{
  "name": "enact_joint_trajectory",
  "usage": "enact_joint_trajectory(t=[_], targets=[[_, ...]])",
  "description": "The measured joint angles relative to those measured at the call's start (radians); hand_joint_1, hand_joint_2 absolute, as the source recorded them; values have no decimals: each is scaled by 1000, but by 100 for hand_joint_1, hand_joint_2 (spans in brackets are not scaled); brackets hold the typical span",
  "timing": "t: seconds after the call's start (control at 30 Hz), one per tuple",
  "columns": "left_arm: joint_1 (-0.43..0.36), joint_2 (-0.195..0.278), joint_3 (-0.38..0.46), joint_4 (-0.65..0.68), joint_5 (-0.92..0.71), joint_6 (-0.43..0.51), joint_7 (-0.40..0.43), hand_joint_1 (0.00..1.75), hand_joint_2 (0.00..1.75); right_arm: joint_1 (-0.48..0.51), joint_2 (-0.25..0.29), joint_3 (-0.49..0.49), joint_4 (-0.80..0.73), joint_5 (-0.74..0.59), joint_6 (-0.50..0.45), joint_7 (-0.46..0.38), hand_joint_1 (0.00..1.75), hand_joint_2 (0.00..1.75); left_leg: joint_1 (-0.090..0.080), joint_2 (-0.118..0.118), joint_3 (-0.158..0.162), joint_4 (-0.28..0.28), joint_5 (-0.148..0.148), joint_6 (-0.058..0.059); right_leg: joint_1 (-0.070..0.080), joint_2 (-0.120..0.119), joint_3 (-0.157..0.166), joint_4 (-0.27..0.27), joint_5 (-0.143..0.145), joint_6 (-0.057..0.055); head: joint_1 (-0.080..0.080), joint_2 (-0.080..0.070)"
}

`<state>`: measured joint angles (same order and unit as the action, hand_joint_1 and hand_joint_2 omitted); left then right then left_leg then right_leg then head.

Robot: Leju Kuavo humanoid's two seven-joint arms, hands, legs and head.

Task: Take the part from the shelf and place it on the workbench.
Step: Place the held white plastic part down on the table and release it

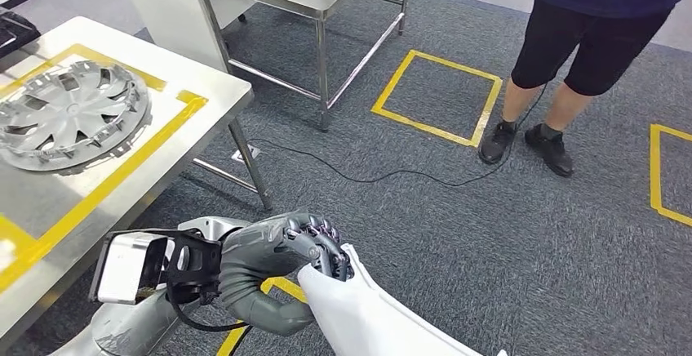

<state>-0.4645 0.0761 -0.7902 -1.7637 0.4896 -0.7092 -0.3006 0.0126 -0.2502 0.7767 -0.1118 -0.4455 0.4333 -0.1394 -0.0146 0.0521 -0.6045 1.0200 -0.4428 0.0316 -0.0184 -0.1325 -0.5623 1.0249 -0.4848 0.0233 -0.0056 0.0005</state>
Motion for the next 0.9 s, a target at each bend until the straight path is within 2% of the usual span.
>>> enact_joint_trajectory(t=[0.03,0.07,0.1,0.13,0.17,0.2,0.23,0.27,0.3,0.33,0.37,0.4,0.43,0.47,0.5,0.57,0.6,0.63,0.67,0.7,0.73,0.77,0.8,0.83,0.9], targets=[[-1,-1,0,-2,0,0,2,175,175,0,1,0,-1,-1,0,3,0,0,4,-14,9,-10,6,5,-2,21,-3,14,-10,1,1,0],[-2,-2,1,-3,0,0,3,175,175,0,2,0,-1,-1,0,6,0,0,8,-28,19,-20,12,11,-3,51,-17,48,-27,0,3,0],[-2,-4,0,-4,0,-1,3,175,175,2,2,0,-2,-2,0,7,0,0,12,-42,21,-25,15,14,-6,88,-44,105,-51,-3,6,0],[-2,-5,-1,-4,-1,-1,4,175,175,4,2,0,-2,-2,0,9,0,0,14,-57,22,-27,17,17,-7,114,-80,174,-77,-6,7,0],[1,-6,-1,-4,-2,-2,5,175,175,6,2,0,-2,-3,0,11,0,0,15,-73,21,-27,17,18,-8,124,-115,236,-95,-5,9,0],[4,-6,-2,-4,-4,-2,7,175,175,7,2,0,-2,-3,0,12,0,0,16,-90,22,-27,16,18,-10,128,-140,273,-100,0,10,0],[6,-6,-2,-4,-6,-1,8,175,175,8,2,0,-2,-3,0,13,0,0,18,-108,22,-26,15,16,-13,129,-146,269,-87,10,10,0],[8,-6,-2,-4,-8,-1,10,175,175,8,3,0,-2,-3,0,14,0,0,20,-124,24,-24,13,13,-18,132,-133,227,-61,22,10,0],[9,-6,-2,-4,-10,0,11,175,175,8,3,0,-2,-3,0,16,0,0,23,-140,24,-20,10,8,-24,144,-107,158,-27,36,11,0],[9,-6,-2,-4,-11,0,11,175,175,8,4,0,-2,-2,-1,18,0,0,23,-154,21,-11,4,-1,-29,164,-79,90,2,44,13,0],[9,-6,-2,-3,-13,0,12,175,175,7,5,0,-2,-2,-1,21,0,0,24,-166,16,-3,-1,-9,-33,178,-59,42,22,44,15,0],[9,-6,-2,-3,-14,0,12,175,175,6,6,0,-2,-2,0,23,0,0,23,-176,11,3,-5,-17,-33,189,-48,17,31,39,16,0],[9,-5,-1,-3,-16,0,12,175,175,4,7,0,-3,-2,0,25,0,0,24,-184,7,6,-7,-23,-30,188,-46,13,33,29,17,0],[9,-5,0,-3,-17,0,12,175,175,1,7,0,-4,-2,0,25,0,0,27,-191,5,5,-7,-27,-29,177,-45,14,33,19,16,0],[9,-4,0,-3,-17,0,12,175,175,-2,8,0,-5,-1,1,26,0,0,28,-186,3,7,-9,-31,-29,169,-43,13,33,12,15,0],[7,-4,2,-3,-17,0,11,175,175,-1,8,0,-8,-1,1,26,0,0,27,-138,-19,52,-34,-38,-29,149,-37,10,30,-1,10,0],[6,-4,2,-3,-17,0,11,175,175,1,8,0,-8,-1,2,26,0,0,26,-105,-44,103,-58,-41,-26,139,-34,10,27,-7,7,0],[5,-3,2,-3,-17,0,10,175,175,4,8,0,-8,0,2,26,0,0,26,-81,-78,169,-86,-42,-23,128,-31,10,24,-12,4,0],[6,-3,2,-3,-17,0,10,175,175,6,9,0,-8,0,2,26,0,0,26,-69,-113,233,-107,-43,-20,115,-29,10,21,-15,4,0],[7,-2,1,-3,-17,0,10,175,175,8,9,0,-8,1,2,26,0,0,26,-64,-138,273,-114,-42,-16,102,-26,10,18,-19,4,0],[7,-1,1,-3,-17,0,10,175,175,8,9,0,-8,2,2,26,0,0,25,-61,-146,280,-103,-39,-12,89,-23,10,15,-21,4,0],[8,-1,2,-3,-17,0,9,175,175,7,9,0,-8,3,2,26,0,0,24,-56,-133,246,-76,-35,-9,77,-19,10,13,-24,4,0],[7,0,2,-3,-17,0,8,175,175,6,9,0,-8,4,2,26,0,0,21,-45,-102,184,-41,-27,-5,66,-15,9,9,-25,4,0],[7,0,2,-4,-16,0,7,175,175,4,9,0,-8,4,3,26,0,0,14,-22,-68,117,-16,-17,-2,56,-10,9,6,-24,4,0],[5,-1,4,-6,-16,0,4,175,175,3,9,0,-8,6,4,26,0,0,1,14,-24,30,4,0,4,37,-3,6,0,-19,5,0]])
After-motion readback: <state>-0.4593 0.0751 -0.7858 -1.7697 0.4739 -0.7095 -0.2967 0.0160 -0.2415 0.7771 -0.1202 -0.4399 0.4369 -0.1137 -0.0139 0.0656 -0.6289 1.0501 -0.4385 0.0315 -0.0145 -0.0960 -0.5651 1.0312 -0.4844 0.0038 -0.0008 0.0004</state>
